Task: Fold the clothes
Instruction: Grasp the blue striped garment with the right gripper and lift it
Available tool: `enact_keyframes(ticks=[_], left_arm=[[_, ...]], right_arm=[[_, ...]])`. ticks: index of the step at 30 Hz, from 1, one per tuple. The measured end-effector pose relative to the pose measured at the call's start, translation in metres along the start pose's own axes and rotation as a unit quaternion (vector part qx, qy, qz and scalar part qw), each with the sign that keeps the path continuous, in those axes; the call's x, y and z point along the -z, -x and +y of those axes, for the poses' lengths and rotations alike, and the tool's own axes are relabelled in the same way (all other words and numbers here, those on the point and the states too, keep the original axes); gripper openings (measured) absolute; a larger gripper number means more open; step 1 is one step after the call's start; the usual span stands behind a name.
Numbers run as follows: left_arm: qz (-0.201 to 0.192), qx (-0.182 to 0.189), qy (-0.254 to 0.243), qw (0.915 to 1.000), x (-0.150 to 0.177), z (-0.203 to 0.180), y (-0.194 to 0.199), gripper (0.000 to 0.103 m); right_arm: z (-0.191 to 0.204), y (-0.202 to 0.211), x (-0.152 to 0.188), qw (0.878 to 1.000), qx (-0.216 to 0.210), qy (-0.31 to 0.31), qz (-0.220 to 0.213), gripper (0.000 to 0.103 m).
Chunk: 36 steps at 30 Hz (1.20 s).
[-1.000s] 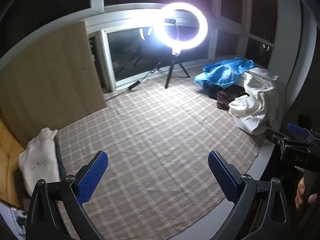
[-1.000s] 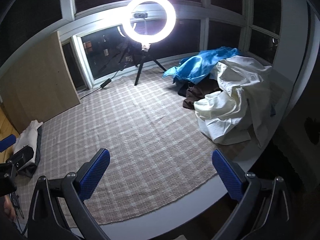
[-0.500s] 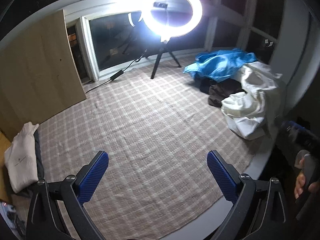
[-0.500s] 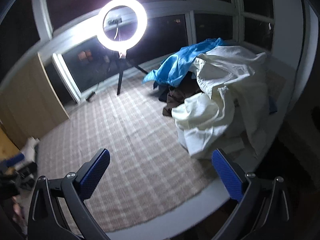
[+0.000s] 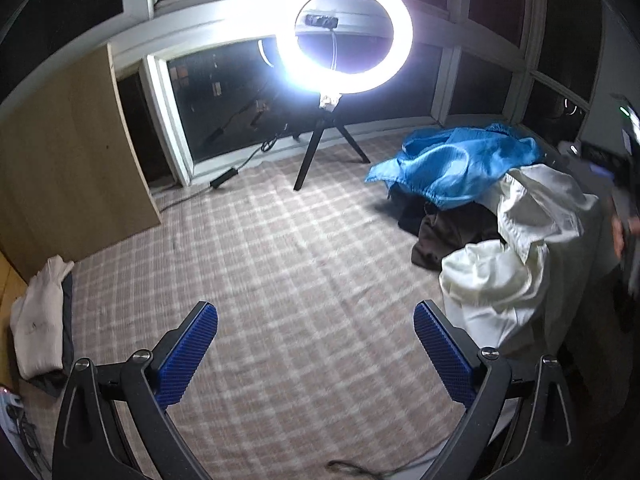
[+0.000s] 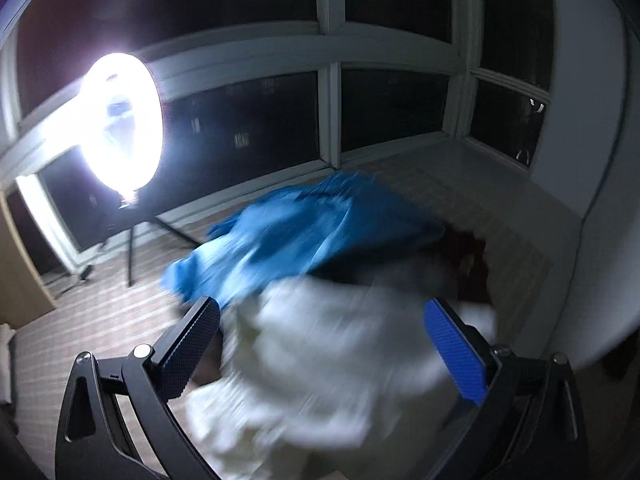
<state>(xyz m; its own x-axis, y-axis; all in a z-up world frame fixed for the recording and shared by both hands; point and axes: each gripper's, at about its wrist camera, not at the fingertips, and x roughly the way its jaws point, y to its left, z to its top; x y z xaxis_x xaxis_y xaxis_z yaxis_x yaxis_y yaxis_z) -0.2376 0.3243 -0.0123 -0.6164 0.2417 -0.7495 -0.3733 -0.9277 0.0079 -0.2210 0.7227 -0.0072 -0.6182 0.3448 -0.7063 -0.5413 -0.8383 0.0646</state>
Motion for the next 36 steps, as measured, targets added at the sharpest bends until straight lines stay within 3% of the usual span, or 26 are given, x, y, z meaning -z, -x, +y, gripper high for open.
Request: enact_keyframes(ticks=[8,14,16,17,18,19,20,22,23,27,30,36], left_arm=[[-0.007,-0.035,0.021,0.9991,-0.028,-0.007,-0.012,0.099],[0.002,-0.050,0.028,0.9984,-0.043,-0.004,-0.032,0.099],[0.010,-0.052,0.027,0.9982,-0.043,-0.004,-0.040,0.099],[0.015,-0.053,0.027,0.9981,-0.043,-0.004,-0.044,0.099],[0.019,-0.055,0.028,0.9979,-0.043,-0.003,-0.047,0.099],[0.023,-0.059,0.029,0.9976,-0.042,-0.002,-0.050,0.099],[0.026,-0.059,0.032,0.9974,-0.042,0.000,-0.052,0.099],[0.032,-0.060,0.038,0.9969,-0.041,0.005,-0.057,0.099],[0.035,-0.061,0.041,0.9967,-0.040,0.007,-0.059,0.099],[0.035,-0.058,0.042,0.9968,-0.039,0.010,-0.059,0.099],[0.027,-0.056,0.037,0.9974,-0.039,0.011,-0.053,0.099],[-0.001,-0.045,0.049,0.9978,-0.036,0.027,-0.027,0.099]], right_arm=[[-0.035,-0.131,-0.079,0.992,0.014,-0.009,0.121,0.103],[-0.061,-0.229,-0.138,0.977,0.025,-0.015,0.211,0.103],[-0.065,-0.255,-0.141,0.971,0.018,-0.025,0.236,0.102],[-0.066,-0.259,-0.139,0.972,0.009,-0.032,0.234,0.100],[-0.066,-0.257,-0.138,0.974,-0.007,-0.038,0.221,0.079],[-0.066,-0.252,-0.138,0.978,-0.035,-0.045,0.203,0.037],[-0.066,-0.247,-0.138,0.979,-0.055,-0.050,0.191,0.021],[-0.068,-0.231,-0.138,0.981,-0.100,-0.055,0.160,0.011],[-0.069,-0.223,-0.139,0.981,-0.117,-0.057,0.146,0.009],[-0.076,-0.162,-0.158,0.989,-0.122,-0.060,0.063,0.007],[-0.079,-0.093,-0.177,0.984,-0.162,-0.069,-0.004,0.006],[-0.043,0.077,-0.187,0.968,-0.217,-0.012,-0.128,0.006]])
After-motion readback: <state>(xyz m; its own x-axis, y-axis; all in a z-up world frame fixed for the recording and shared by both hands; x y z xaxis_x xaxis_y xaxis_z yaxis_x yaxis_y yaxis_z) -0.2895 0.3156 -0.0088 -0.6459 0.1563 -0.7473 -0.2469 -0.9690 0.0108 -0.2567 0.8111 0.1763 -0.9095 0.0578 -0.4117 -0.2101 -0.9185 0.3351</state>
